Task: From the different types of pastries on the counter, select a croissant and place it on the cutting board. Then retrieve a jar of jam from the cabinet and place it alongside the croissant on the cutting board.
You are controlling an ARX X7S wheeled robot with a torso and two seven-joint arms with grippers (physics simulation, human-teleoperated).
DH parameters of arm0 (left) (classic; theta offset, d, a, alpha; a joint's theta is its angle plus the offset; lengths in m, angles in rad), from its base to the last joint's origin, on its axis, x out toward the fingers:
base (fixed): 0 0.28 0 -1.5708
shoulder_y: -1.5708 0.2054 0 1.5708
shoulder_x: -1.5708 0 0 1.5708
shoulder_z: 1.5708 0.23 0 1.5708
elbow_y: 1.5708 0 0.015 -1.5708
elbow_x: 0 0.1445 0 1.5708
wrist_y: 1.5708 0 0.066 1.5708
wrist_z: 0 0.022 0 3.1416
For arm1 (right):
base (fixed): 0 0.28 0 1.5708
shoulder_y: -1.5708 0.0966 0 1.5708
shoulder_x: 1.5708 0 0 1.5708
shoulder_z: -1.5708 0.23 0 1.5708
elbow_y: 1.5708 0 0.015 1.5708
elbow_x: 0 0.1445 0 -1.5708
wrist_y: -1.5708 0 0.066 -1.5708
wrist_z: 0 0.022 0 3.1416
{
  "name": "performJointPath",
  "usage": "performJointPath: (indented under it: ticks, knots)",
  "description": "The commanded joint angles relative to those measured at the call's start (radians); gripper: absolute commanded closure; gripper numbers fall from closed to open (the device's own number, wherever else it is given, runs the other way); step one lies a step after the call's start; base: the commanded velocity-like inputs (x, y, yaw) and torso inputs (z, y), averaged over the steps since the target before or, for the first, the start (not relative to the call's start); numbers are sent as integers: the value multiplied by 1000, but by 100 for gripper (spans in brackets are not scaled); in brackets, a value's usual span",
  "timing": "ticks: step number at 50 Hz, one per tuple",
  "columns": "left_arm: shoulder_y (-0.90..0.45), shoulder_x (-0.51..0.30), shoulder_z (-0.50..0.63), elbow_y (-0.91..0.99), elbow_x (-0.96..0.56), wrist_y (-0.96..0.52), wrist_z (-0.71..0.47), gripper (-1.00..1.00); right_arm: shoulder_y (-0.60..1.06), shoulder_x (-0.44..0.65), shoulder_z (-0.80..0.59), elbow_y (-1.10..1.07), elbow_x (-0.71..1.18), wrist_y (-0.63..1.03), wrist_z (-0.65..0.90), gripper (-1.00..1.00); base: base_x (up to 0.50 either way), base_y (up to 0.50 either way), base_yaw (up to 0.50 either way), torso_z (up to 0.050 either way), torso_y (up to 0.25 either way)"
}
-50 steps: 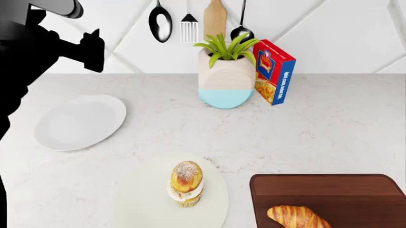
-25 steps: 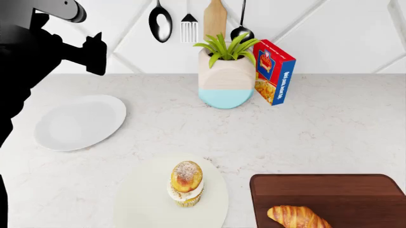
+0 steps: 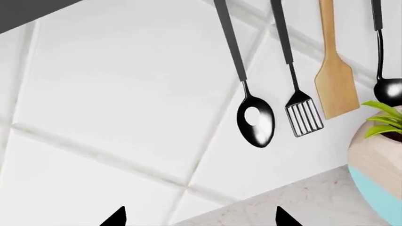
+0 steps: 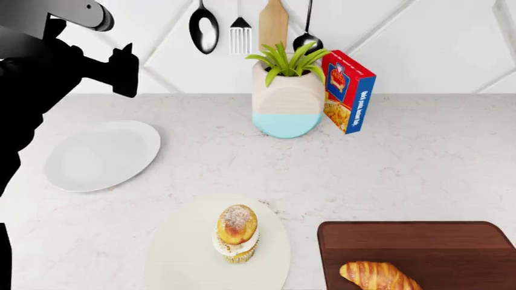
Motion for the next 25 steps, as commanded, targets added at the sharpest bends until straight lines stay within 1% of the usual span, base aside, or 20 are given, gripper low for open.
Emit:
performJointPath:
  ticks: [1, 11, 18, 25]
  knots:
    - [3, 1, 1, 2, -2, -1, -4, -100, -7, 59, 107, -223, 93, 106, 21, 100, 0, 0, 0, 0, 0]
    - [-6, -1, 2, 10, -6, -13, -6, -100, -31, 46, 305, -254, 233, 155, 46, 100, 0, 0, 0, 0, 0]
    - [-6, -3, 2, 10, -7, -14, -7, -100, -58, 41, 379, -254, 304, 191, 52, 100, 0, 0, 0, 0, 0]
    - [-9, -5, 1, 8, -8, -13, -8, -100, -82, 20, 475, -234, 389, 238, 94, 100, 0, 0, 0, 0, 0]
